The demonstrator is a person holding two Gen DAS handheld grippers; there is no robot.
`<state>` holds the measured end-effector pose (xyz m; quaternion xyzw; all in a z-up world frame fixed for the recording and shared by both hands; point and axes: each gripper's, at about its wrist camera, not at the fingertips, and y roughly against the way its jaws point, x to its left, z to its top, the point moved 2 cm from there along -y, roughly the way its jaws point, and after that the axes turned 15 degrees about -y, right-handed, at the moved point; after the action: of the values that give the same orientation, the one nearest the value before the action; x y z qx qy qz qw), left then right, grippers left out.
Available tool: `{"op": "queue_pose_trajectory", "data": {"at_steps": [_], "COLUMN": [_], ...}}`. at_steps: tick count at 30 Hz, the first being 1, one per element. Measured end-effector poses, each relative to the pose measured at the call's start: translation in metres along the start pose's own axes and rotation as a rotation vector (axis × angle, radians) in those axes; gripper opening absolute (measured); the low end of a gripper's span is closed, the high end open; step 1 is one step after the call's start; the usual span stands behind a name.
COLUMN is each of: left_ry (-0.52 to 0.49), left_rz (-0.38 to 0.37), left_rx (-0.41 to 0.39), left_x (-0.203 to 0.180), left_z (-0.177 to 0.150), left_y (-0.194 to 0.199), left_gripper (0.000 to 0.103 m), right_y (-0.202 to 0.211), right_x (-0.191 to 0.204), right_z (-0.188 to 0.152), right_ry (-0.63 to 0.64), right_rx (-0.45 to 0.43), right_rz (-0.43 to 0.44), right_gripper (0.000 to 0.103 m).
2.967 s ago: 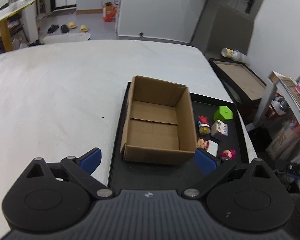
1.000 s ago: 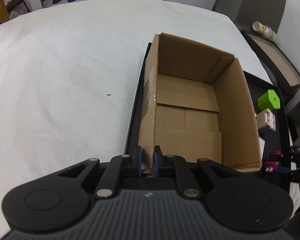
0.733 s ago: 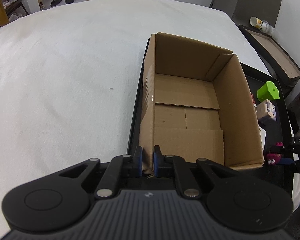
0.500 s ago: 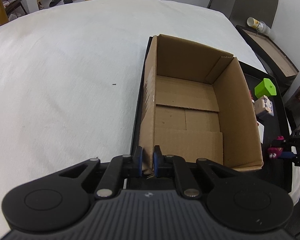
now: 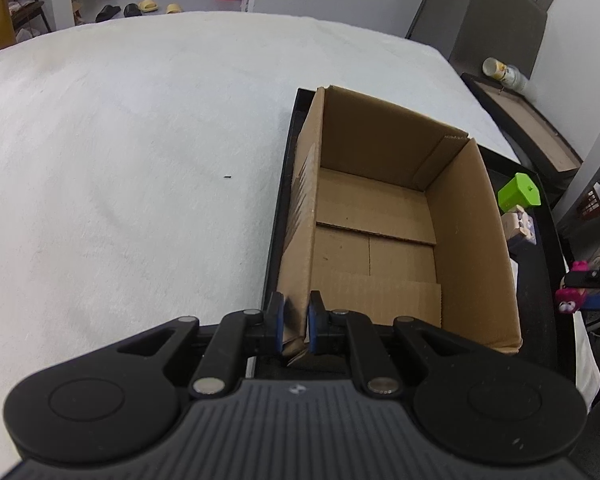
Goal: Organize rigid objects
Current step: 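Carry the magenta doll with the right gripper into the cardboard box and release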
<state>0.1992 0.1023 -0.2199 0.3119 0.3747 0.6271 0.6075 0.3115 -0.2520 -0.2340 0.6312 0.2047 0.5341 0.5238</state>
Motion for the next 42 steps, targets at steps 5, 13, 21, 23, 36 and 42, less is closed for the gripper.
{"op": "queue_pose_trajectory", "data": {"at_steps": [5,13,21,23,36,42], "left_ry": [0.005,0.018,0.027,0.020,0.019,0.019], "left_rz": [-0.019,-0.066,-0.112,-0.117,-0.143,-0.150], "left_rx": [-0.022,-0.037,-0.042,-0.043,-0.048,-0.050], "left_x": [0.000,0.006,0.010,0.010,0.013,0.015], "left_z": [-0.001,-0.007,-0.009,-0.010,-0.012,-0.013], "left_y": [-0.002,0.000,-0.001,-0.001,-0.001,-0.001], "left_gripper": [0.011,0.013,0.013,0.013,0.014,0.014], "right_y": [0.015,0.027,0.025,0.022,-0.009,-0.028], "right_x": [0.023,0.062,0.103,0.112,0.164,0.179], "right_z": [-0.010,-0.030,-0.051,-0.056,-0.097,-0.102], "right_ry": [0.059,0.139,0.217,0.232,0.401,0.456], "right_rx": [-0.022,-0.040,-0.059,-0.062,-0.038,-0.017], "right_rz": [0.015,0.047,0.086,0.096,0.109,0.069], "right_gripper": [0.041,0.041,0.041,0.041,0.041,0.041]}}
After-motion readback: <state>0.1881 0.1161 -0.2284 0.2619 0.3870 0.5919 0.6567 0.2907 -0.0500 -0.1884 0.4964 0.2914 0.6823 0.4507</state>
